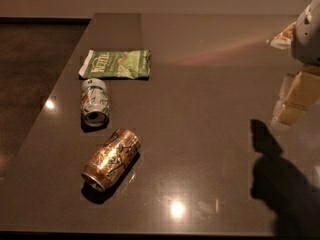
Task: Place orange can upright
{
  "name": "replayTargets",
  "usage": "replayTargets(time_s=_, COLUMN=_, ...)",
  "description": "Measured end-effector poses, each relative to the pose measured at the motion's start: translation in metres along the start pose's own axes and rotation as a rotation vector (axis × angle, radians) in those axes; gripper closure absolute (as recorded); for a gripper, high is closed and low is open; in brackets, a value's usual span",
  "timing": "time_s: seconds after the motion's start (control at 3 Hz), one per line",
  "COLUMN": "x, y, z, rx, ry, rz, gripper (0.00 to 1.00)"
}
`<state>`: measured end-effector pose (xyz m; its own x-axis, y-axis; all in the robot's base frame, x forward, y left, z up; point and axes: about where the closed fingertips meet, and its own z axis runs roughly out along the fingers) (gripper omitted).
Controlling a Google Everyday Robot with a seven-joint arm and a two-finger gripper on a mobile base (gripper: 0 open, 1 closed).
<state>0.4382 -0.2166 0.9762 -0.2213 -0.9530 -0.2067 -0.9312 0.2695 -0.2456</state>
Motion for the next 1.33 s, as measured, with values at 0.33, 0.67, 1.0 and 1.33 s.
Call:
replayTargets(time_s=0.33, x=-0.001, y=0.000, z=-0.001, rx=0.002, ry=-0.001, rz=-0.002, gripper=0.00)
replayTargets(time_s=0.67, x=-0.023, y=-0.002, z=0.001, rx=-0.012, ry=-0.018, rz=-0.120, gripper=0.00)
replayTargets(time_s=1.0, x=-0.066, y=0.001, z=0.014, rx=-0.042, ry=-0.051, rz=-0.321, gripper=0.00)
replayTargets(time_s=1.33, x=-0.107, y=0.008, z=0.033, rx=-0.077, ry=-0.074, rz=-0.513, gripper=0.00)
